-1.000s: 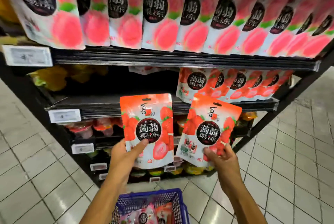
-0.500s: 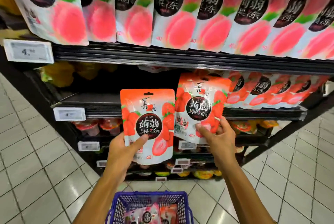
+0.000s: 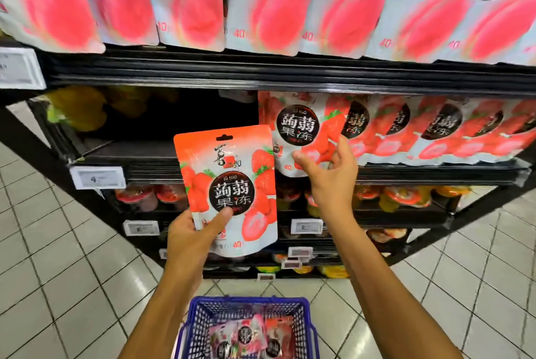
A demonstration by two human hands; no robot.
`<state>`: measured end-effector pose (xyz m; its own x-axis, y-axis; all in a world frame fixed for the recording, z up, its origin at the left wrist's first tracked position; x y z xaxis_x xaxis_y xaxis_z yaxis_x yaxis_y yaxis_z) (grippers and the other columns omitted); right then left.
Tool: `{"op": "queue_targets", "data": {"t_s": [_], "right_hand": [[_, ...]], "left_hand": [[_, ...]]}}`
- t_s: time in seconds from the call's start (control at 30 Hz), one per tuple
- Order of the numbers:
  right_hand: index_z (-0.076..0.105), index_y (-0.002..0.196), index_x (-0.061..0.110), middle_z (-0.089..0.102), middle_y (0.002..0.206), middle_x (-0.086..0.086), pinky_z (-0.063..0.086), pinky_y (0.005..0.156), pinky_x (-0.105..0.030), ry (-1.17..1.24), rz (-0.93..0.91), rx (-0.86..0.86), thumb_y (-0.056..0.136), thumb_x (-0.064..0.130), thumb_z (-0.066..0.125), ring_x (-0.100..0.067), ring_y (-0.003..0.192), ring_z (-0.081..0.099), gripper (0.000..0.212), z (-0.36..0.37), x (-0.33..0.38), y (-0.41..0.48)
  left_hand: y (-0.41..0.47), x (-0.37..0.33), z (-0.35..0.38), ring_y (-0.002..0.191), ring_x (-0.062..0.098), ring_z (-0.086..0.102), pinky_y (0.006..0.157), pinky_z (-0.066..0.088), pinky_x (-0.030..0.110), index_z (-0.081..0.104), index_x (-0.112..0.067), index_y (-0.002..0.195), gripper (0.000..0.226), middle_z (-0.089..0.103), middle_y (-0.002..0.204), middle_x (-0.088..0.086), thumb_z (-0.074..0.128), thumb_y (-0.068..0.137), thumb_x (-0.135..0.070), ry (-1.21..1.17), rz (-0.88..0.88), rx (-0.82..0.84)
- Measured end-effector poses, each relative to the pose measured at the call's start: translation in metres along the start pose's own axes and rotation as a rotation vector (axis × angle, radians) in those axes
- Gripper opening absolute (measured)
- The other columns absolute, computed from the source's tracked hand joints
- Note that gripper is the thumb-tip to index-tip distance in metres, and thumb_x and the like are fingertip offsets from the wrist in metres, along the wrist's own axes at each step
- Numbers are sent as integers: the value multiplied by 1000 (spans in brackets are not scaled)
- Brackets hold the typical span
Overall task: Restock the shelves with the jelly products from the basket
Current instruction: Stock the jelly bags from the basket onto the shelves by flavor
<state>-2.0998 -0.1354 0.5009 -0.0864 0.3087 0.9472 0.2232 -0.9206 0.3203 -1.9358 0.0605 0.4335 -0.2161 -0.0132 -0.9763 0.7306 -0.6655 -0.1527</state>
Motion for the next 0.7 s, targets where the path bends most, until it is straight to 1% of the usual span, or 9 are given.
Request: {"op": "queue_targets", "data": {"t_s": [0.1, 0.2, 0.27, 0.33, 0.43, 0.5, 0.53, 0.63, 0.7], "right_hand": [[54, 126, 13, 67, 116, -2, 50, 94, -45, -111, 7, 52, 74, 22, 85, -19, 106, 63, 62, 5, -8, 2], [52, 126, 20, 67, 113, 4, 50, 94, -47, -191, 8, 143, 74, 31, 83, -17, 107, 64, 61, 0, -11, 0], [54, 127, 23, 67, 114, 12, 52, 95, -41, -215, 8, 164, 77, 30, 81, -10, 108, 64, 57, -9, -12, -5], [56, 129, 23, 67, 115, 17, 53, 94, -36, -269, 6, 141, 81, 26, 79, -5, 107, 63, 54, -17, -12, -7], [59, 125, 21, 66, 107, 23, 54, 87, -33, -309, -17, 86, 81, 22, 79, -2, 102, 62, 49, -20, -10, -8], [58, 123, 21, 66, 105, 23, 54, 87, -29, -309, -31, 73, 80, 21, 80, -3, 99, 64, 48, -16, -9, -9], [59, 122, 20, 67, 105, 21, 54, 87, -30, -308, -39, 70, 80, 21, 80, -4, 98, 65, 47, -14, -9, -10], [59, 120, 21, 71, 104, 15, 56, 85, -38, -278, -38, 41, 81, 17, 79, -11, 93, 69, 44, -9, -12, -10], [60, 117, 22, 71, 101, 12, 57, 78, -39, -280, -35, -5, 81, 16, 79, -16, 82, 69, 42, -6, -15, -7]], "left_hand": [[0, 1, -1, 68, 10, 73, 50, 53, 20, 74, -20, 85, 24, 77, 80, -1, 75, 64, -33, -7, 0, -19], [-1, 4, -2, 67, 11, 72, 50, 53, 21, 75, -22, 80, 20, 77, 78, -1, 76, 64, -34, -1, -7, -29], [-2, 5, -5, 67, 11, 72, 50, 54, 23, 76, -25, 78, 19, 77, 78, -1, 77, 62, -36, 8, -9, -39], [-1, 7, -7, 69, 12, 73, 51, 54, 23, 76, -26, 79, 24, 77, 80, -1, 78, 59, -39, 1, -13, -51], [0, 8, -8, 72, 13, 73, 54, 55, 23, 76, -25, 81, 31, 77, 83, 1, 80, 56, -43, -9, -14, -54], [1, 9, -6, 73, 13, 73, 55, 55, 23, 76, -26, 82, 31, 77, 85, 1, 80, 57, -44, -12, -13, -50], [2, 9, -6, 74, 14, 73, 55, 55, 23, 76, -26, 83, 32, 77, 86, 1, 80, 57, -44, -14, -14, -49], [3, 10, -5, 78, 16, 74, 57, 56, 25, 76, -27, 86, 33, 77, 89, 2, 80, 58, -44, -12, -17, -46], [4, 11, -4, 81, 17, 74, 59, 57, 26, 76, -27, 88, 35, 77, 91, 2, 80, 58, -44, -8, -23, -44]]}}
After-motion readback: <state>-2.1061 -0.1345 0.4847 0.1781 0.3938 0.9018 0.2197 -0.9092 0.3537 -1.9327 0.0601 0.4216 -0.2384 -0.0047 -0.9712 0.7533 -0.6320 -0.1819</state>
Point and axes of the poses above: each hand's wrist, its own y-axis towards the middle knuckle, its own z-axis out of the palm, x = y × z, the point moved 6 cm from there along y, towards the middle knuckle
